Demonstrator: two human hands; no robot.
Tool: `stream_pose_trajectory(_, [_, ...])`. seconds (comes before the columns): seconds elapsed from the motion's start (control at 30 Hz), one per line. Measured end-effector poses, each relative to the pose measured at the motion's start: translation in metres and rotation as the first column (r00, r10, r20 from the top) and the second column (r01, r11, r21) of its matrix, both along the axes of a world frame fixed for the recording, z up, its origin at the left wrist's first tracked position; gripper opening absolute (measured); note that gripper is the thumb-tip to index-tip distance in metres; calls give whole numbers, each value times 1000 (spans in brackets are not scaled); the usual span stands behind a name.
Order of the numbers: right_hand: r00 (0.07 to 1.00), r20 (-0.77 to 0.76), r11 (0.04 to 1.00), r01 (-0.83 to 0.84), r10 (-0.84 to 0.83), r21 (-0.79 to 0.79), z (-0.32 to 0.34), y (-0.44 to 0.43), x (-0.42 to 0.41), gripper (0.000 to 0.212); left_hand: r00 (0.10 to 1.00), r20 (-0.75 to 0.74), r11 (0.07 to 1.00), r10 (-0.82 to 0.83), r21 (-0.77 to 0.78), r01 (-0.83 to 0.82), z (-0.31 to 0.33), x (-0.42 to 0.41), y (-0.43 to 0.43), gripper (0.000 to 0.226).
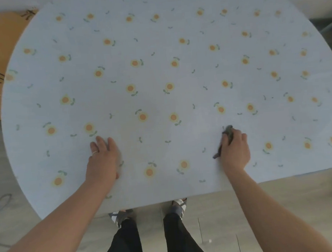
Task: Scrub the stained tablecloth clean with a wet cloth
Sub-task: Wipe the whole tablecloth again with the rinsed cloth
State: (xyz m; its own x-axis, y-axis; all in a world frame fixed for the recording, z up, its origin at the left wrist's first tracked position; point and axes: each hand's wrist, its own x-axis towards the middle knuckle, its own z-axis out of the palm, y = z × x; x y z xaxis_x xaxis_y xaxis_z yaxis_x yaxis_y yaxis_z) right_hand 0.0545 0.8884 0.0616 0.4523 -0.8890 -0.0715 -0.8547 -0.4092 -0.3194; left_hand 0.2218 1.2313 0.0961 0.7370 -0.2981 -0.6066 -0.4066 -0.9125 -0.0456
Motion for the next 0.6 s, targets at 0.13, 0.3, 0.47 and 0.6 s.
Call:
stream_pose_trajectory(0.13, [987, 51, 988, -153, 153, 0, -2, 46, 49, 27, 1000, -5, 1000, 19, -12, -19, -5, -1, -4, 114])
stream_pose_trajectory(0.3, [423, 144, 426, -905, 895, 11, -11, 183, 32, 20, 999, -28, 997, 32, -72, -34, -3, 1, 2, 115])
stream_pose_trajectory(0.47, [318, 51, 322, -938, 947, -128, -19, 104, 34, 31, 993, -66, 983, 98, -152, -107, 2, 2, 2, 121])
stream_pose_trajectory(0.6, [816, -24, 814, -578, 578, -54, -13, 62, 106, 33, 992, -87, 979, 90, -174, -104, 4, 9, 18, 127])
